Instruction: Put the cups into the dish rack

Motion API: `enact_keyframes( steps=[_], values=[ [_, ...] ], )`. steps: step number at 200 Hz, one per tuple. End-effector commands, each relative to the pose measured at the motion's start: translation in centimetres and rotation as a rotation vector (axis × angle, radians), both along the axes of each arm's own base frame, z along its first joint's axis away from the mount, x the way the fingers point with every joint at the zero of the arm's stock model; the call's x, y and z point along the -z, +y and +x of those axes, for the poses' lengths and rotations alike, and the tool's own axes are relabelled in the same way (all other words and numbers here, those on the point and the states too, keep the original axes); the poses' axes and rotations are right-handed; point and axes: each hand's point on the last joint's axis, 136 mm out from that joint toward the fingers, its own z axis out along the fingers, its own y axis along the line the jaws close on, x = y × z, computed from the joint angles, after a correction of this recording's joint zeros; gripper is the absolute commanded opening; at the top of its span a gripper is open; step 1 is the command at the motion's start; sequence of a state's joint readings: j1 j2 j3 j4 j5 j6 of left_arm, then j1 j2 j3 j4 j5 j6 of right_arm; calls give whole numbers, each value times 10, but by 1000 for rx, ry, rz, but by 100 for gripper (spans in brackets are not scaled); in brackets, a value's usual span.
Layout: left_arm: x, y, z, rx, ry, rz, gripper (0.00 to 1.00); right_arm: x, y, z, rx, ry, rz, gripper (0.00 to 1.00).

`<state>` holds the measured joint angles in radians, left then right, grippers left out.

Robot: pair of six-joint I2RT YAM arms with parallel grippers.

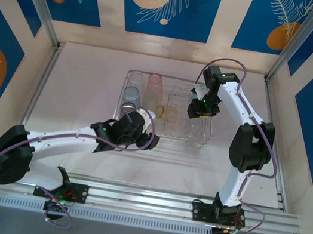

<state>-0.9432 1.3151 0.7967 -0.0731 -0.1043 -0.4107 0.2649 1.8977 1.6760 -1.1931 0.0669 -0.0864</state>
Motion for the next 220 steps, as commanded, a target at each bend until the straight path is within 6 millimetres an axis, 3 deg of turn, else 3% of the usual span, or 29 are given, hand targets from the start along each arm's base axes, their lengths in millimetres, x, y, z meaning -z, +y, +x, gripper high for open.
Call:
enact_keyframes(
  steps=[1, 45, 131, 220],
  values=[
    [-5, 11, -3, -26, -25, 15, 66, 0, 13, -3, -63, 29, 100, 50],
    [-18, 19, -4, -52, -66, -25, 69, 7, 15, -8, -103, 80, 133, 50],
    [-14, 19, -5, -51, -52, -18, 69, 15, 13, -29, -117, 159, 35, 50],
    [-6, 17, -7, -45, -33, -14, 69, 3, 15, -53, -95, 220, -14, 50]
  ],
)
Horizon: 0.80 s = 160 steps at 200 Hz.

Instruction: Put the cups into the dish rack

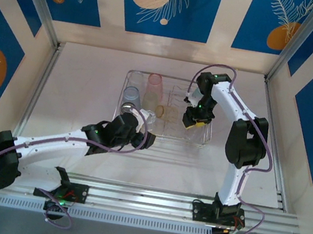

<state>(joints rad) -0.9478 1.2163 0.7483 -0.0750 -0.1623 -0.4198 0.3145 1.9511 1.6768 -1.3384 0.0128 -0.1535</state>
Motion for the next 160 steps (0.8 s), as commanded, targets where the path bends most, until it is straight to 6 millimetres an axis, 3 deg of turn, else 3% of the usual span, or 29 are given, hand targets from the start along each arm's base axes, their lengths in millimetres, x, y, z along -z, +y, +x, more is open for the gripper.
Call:
enact_keyframes(
  steps=[1, 39, 74, 98, 111, 117, 129, 134, 160],
  values=[
    [9, 0, -4, 2, 19, 8, 69, -12, 0, -11, 17, 29, -19, 50],
    [10, 0, -4, 0, 22, 6, 69, -12, -3, -23, 51, 54, -21, 48],
    [12, -2, -5, 5, 26, 5, 69, -10, -6, -29, 106, 66, 2, 37],
    [12, -2, -5, 9, 26, 5, 69, -10, -7, -31, 138, 67, 15, 19],
    [9, -4, -5, 24, 15, 4, 70, -13, -8, -32, 160, 61, 13, 1],
    [8, -6, -7, 46, 8, 1, 75, -16, -9, -31, 174, 53, 12, 0],
    [0, -13, -12, 109, -19, -16, 87, -25, -11, -30, 200, 24, 21, 0],
    [-6, -16, -13, 130, -36, -29, 99, -31, -12, -29, 211, 6, 29, 0],
    [-52, -24, -26, 253, -219, -187, 100, -75, -19, -19, 311, -123, 148, 0]
  ],
)
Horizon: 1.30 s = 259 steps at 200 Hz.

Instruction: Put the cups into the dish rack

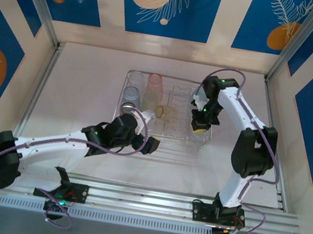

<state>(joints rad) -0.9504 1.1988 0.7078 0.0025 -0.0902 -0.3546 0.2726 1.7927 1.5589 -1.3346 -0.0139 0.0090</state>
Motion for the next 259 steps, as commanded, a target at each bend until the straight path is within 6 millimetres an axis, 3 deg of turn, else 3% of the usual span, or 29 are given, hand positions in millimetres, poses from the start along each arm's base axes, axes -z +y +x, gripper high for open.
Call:
enact_keyframes(
  steps=[1, 30, 57, 90, 104, 135, 167, 203, 259],
  values=[
    [-52, -15, -18, 163, -185, -171, 100, -54, -2, 5, 117, -140, 132, 0],
    [-108, -22, -45, 351, -430, -331, 100, -122, 7, 11, 186, -288, 438, 0],
    [-149, -34, -63, 513, -554, -423, 100, -172, 27, 0, 122, -360, 673, 0],
    [-176, -61, -59, 610, -598, -460, 100, -228, 56, -26, 5, -406, 940, 0],
    [-187, -68, -55, 629, -635, -504, 99, -242, 64, -40, -47, -409, 997, 0],
    [-217, -68, -44, 674, -643, -669, 93, -265, 70, -68, -125, -407, 1087, 0],
    [-238, -61, -31, 657, -650, -782, 93, -273, 69, -85, -158, -417, 1117, 0],
    [-235, -59, -24, 608, -669, -741, 93, -263, 60, -84, -111, -427, 1068, 0],
    [-214, -46, -8, 469, -678, -575, 94, -261, 52, -84, -70, -421, 1078, 0]
  ],
)
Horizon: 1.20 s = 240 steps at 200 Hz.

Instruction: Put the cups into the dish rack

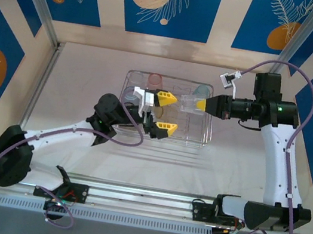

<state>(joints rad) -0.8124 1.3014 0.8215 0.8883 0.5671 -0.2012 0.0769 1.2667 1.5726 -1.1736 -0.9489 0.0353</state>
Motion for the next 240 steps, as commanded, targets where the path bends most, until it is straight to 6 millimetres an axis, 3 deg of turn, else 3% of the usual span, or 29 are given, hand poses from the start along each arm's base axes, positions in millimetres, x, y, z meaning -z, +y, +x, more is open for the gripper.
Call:
enact_keyframes(
  steps=[1, 66, 119, 207, 240],
  values=[
    [0, 12, 14, -122, -28, 26, 94, -9, 2, -19, -41, 22, 55, 0],
    [-1, -3, 3, 4, -20, 41, 94, -16, 16, -32, -126, 19, 100, 0],
    [-7, -7, -4, 71, -34, 12, 90, -3, 30, -36, -180, 46, 70, 0],
    [-8, -12, -12, 154, -7, -18, 55, 6, 34, -18, -171, 77, 79, 0],
    [-7, -15, -4, 136, 33, -31, 34, 9, 33, -13, -152, 95, 71, 0]
  ],
)
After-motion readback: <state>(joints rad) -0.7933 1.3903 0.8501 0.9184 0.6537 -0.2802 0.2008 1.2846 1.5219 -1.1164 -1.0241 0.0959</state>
